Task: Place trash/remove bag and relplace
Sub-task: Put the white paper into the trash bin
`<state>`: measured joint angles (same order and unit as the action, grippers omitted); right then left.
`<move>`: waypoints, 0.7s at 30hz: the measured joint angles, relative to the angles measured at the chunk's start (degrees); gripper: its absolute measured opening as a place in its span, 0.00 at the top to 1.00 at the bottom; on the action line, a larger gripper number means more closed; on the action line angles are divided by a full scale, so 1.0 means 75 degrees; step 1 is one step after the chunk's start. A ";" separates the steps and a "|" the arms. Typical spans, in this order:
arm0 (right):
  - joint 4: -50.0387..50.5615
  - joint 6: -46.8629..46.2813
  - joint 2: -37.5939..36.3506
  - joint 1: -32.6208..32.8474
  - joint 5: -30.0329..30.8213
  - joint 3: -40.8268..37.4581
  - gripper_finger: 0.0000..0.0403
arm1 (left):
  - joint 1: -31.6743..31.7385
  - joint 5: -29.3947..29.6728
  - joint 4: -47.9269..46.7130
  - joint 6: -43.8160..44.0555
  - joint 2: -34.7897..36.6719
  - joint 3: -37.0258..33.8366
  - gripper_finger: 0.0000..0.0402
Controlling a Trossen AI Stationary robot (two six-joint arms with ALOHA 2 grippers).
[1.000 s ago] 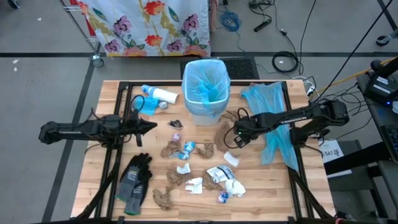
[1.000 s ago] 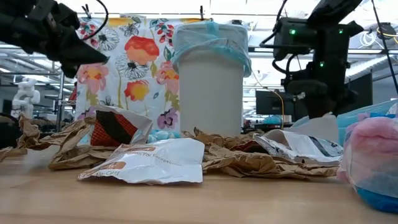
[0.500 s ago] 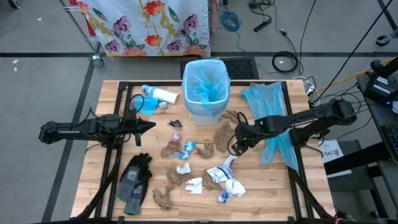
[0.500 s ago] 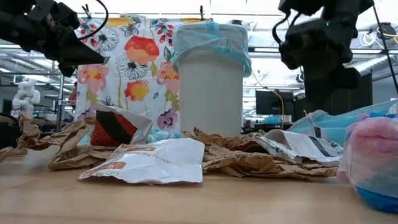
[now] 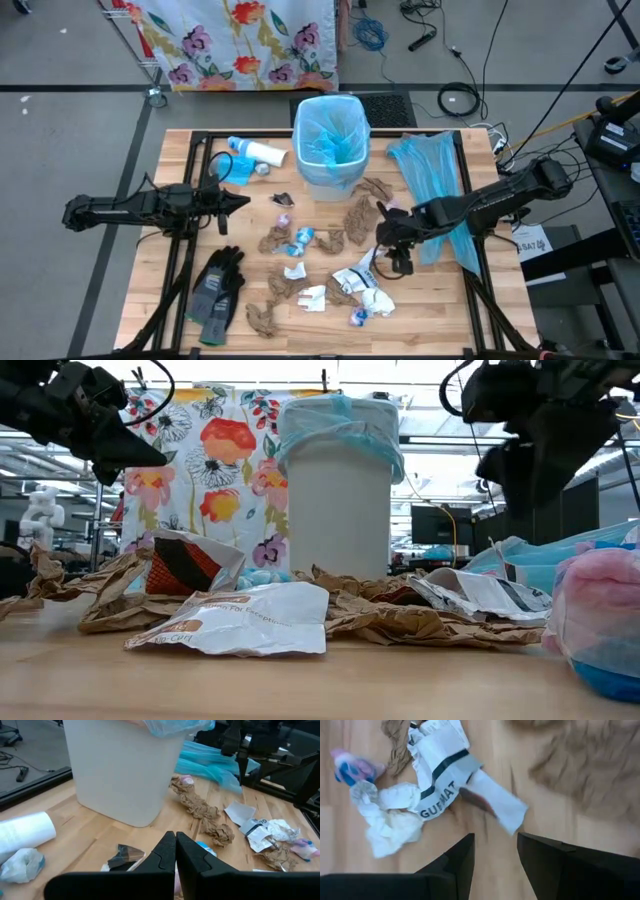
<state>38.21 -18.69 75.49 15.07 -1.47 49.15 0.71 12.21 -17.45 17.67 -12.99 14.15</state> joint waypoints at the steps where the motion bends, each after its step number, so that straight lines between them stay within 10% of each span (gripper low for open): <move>1: -0.0126 0.0296 0.0029 0.0015 0.0090 0.0000 0.65 | 0.0000 0.0001 0.0000 0.0003 0.0000 0.0000 0.98; 21: -0.1320 0.1451 0.1995 0.0055 -0.0032 0.0000 0.73 | 0.0000 0.0006 0.0023 0.0595 0.0000 0.0006 0.98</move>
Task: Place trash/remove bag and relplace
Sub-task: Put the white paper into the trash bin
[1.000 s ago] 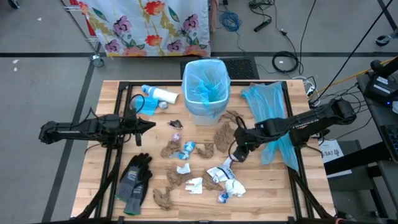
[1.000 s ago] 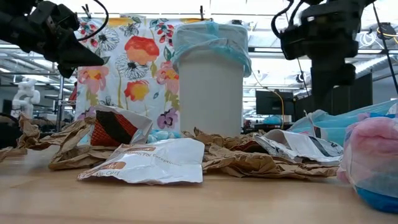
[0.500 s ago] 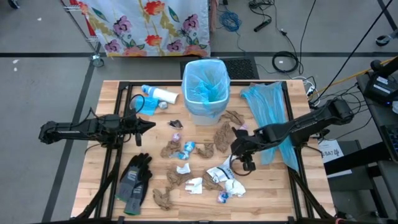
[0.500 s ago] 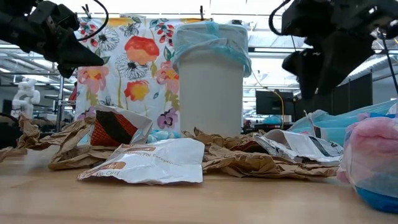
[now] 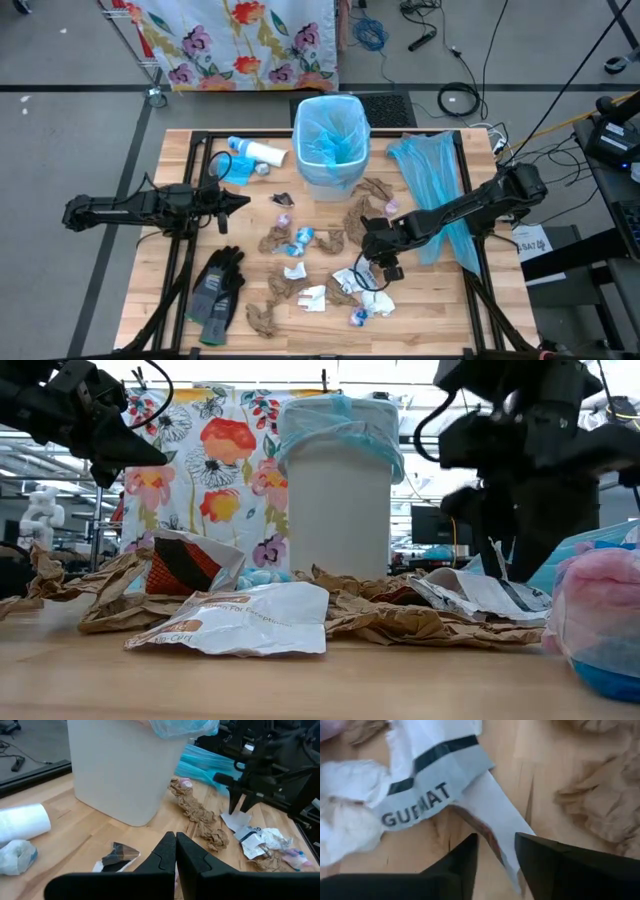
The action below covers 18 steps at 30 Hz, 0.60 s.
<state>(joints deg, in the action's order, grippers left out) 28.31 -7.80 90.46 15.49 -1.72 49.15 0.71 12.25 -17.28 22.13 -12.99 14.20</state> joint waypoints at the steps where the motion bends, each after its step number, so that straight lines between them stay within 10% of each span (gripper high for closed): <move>1: -0.0010 -0.0324 0.0077 0.0000 0.0000 0.0000 0.78 | 0.0000 0.0000 -0.0004 -0.0001 -0.0001 0.0000 0.98; 5: 0.0117 -0.1503 0.0146 -0.0064 -0.0035 0.0000 0.97 | 0.0000 0.0000 0.0000 -0.0001 0.0000 0.0000 0.98; 18: 0.3901 -0.4016 -0.1456 -0.0086 0.1269 0.2225 1.00 | 0.0003 0.0162 -0.0002 -0.0403 0.0000 0.0000 0.98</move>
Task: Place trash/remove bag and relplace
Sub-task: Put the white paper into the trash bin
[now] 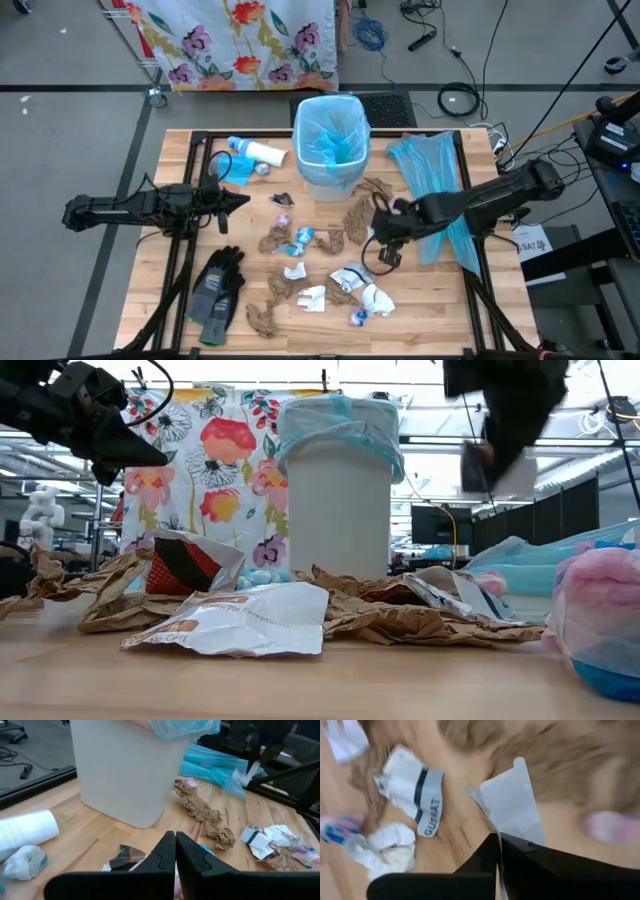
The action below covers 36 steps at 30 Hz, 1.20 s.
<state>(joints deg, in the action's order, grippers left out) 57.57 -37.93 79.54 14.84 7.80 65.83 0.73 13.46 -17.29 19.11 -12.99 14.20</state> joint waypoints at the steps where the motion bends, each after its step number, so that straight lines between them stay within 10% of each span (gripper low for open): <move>1: 0.0347 -0.0072 -0.0066 -0.0030 0.0163 0.0345 1.00 | 0.0000 0.0020 -0.0001 0.0000 -0.0002 0.0000 0.98; 12: 0.1513 -0.0095 -0.0084 -0.1273 0.1455 0.3216 1.00 | 0.0000 -0.0117 -0.0700 -0.0452 -0.0117 0.0653 0.98; 36: 0.0720 0.2867 0.3317 -0.4208 0.0712 0.7800 1.00 | -0.0003 0.0211 -0.3960 0.0139 -0.2226 0.3474 0.98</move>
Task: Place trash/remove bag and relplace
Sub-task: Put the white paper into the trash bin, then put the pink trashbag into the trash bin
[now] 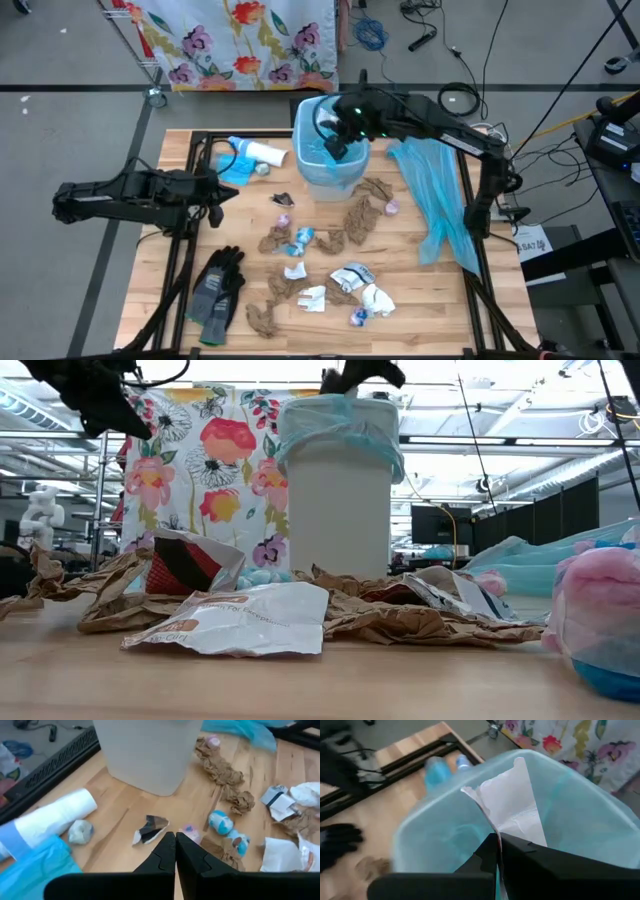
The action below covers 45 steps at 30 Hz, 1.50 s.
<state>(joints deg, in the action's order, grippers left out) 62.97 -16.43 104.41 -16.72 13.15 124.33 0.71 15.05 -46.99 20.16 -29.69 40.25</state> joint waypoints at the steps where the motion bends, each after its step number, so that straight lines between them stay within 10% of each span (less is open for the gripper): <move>1: -0.0017 0.0000 0.0091 -0.0079 0.0000 0.0000 1.00 | 0.0000 0.0000 -0.0007 0.0079 0.0000 0.0014 0.98; 17: 0.0465 -0.1096 -0.0044 -0.0313 -0.0225 0.0000 0.77 | 0.0003 -0.0087 -0.0024 0.0263 0.0009 0.0026 0.98; 29: 0.3679 -0.3261 -0.1729 0.1044 0.0629 -0.0021 0.68 | 0.0003 -0.0176 -0.0244 0.0258 0.0009 0.0026 0.98; 45: 0.3584 -0.9695 -0.2817 0.3690 0.1078 -0.5298 0.68 | 0.0003 -0.0192 -0.0275 0.0272 0.0009 0.0023 0.98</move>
<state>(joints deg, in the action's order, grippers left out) 89.84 -89.14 83.28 10.95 21.23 84.59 0.73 13.61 -49.06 22.20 -29.63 40.42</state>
